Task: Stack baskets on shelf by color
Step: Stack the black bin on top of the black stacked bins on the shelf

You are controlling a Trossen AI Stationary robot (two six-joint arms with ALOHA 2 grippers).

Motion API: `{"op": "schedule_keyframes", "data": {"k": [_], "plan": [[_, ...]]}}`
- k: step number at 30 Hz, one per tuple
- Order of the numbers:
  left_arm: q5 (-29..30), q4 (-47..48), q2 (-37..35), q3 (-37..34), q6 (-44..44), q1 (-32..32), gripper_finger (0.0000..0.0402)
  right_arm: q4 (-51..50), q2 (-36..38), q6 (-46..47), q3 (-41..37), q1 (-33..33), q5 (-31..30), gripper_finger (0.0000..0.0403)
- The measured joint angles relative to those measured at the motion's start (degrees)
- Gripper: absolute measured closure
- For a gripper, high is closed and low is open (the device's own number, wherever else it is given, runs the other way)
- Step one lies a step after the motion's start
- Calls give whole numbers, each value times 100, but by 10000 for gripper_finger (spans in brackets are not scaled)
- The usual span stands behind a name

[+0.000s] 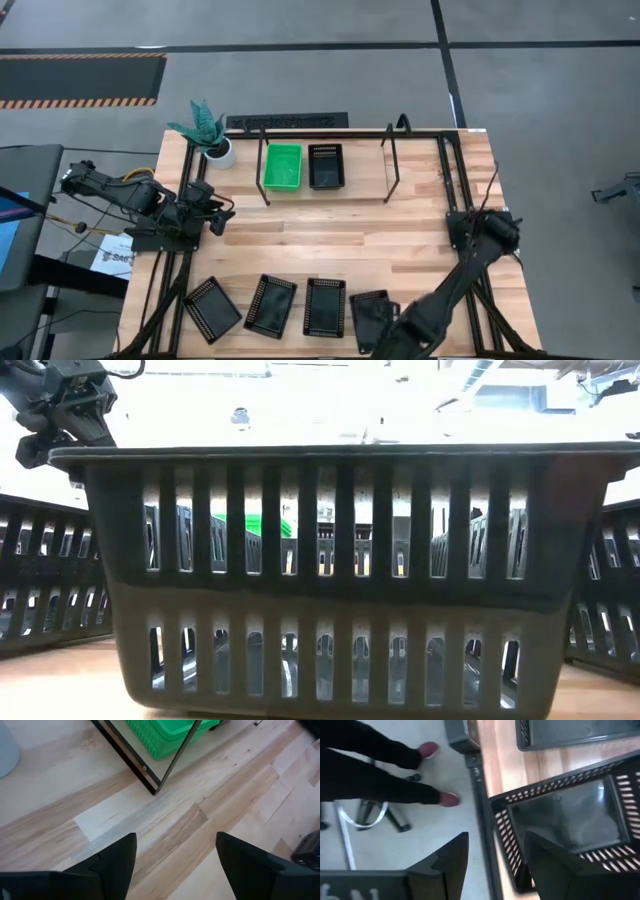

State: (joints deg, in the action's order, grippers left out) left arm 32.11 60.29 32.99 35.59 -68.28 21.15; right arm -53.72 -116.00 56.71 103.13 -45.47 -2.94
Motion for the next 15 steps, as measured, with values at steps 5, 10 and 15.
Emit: {"op": "schedule_keyframes", "data": {"k": [5,10,15], "plan": [[3,15,1,-1,3,0,141,141,-512,-6,-2,39,204,181],[-32,22,0,0,3,0,141,435,-821,-2,-2,-9,421,184],[-28,49,2,-1,14,-2,141,294,-935,24,2,-72,288,188]]}}
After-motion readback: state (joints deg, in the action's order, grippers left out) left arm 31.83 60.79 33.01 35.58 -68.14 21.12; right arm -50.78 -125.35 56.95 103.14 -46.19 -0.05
